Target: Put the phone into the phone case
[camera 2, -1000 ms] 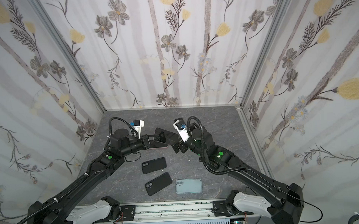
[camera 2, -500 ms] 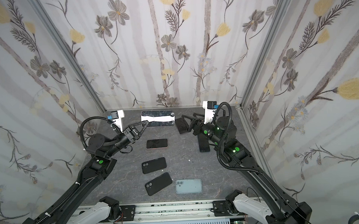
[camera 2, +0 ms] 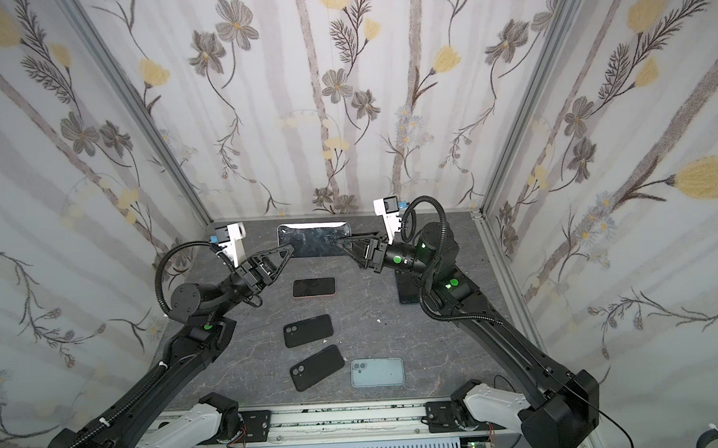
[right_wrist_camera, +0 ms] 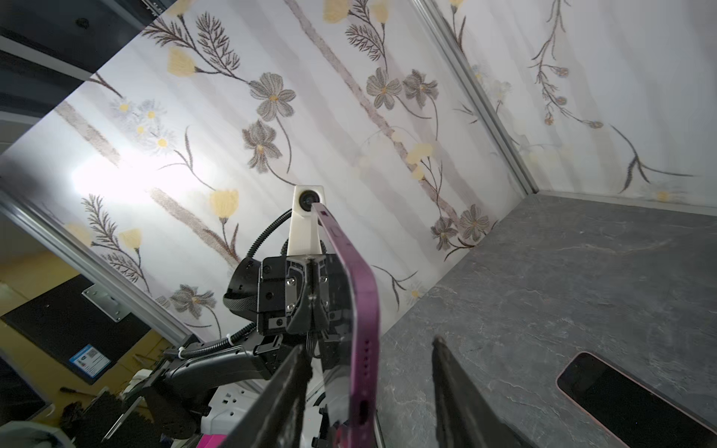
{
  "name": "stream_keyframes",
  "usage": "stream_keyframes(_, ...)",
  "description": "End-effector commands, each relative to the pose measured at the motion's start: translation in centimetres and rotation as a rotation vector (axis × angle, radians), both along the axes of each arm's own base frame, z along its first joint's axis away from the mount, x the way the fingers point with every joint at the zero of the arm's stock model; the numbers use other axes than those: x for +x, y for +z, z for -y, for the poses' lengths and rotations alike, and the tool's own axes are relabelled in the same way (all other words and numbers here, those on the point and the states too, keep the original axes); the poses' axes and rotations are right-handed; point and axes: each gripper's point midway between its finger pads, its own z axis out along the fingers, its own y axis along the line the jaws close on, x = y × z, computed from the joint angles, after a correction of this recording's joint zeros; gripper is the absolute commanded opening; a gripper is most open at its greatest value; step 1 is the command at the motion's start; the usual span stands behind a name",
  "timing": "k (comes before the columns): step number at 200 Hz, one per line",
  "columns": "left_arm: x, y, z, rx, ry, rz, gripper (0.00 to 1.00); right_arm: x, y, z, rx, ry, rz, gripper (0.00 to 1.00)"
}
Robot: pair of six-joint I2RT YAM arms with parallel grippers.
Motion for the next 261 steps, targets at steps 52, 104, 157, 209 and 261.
stream_keyframes(52, -1.8, 0.3, -0.2, -0.025, -0.055, 0.04, 0.0, -1.5, 1.6, -1.1, 0.042, 0.1, 0.054, 0.0)
stream_keyframes(104, -1.3, -0.1, -0.9, -0.009, 0.026, 0.024, 0.02, -1.3, 1.9, -0.8, 0.047, 0.076, 0.054, 0.0)
stream_keyframes(157, -0.7, -0.8, -1.4, 0.052, 0.116, 0.025, 0.48, -0.2, 0.6, -0.6, 0.009, 0.006, 0.01, 0.0)
stream_keyframes(209, 2.4, -5.1, -4.6, 0.246, 0.442, -0.088, 0.5, 1.8, -1.4, 0.0, -0.056, -0.115, -0.042, 0.0)
stream_keyframes(261, 3.9, -11.0, -8.1, 0.445, 0.658, -0.26, 0.51, 4.0, -5.1, 0.3, -0.154, -0.213, -0.13, 0.0)
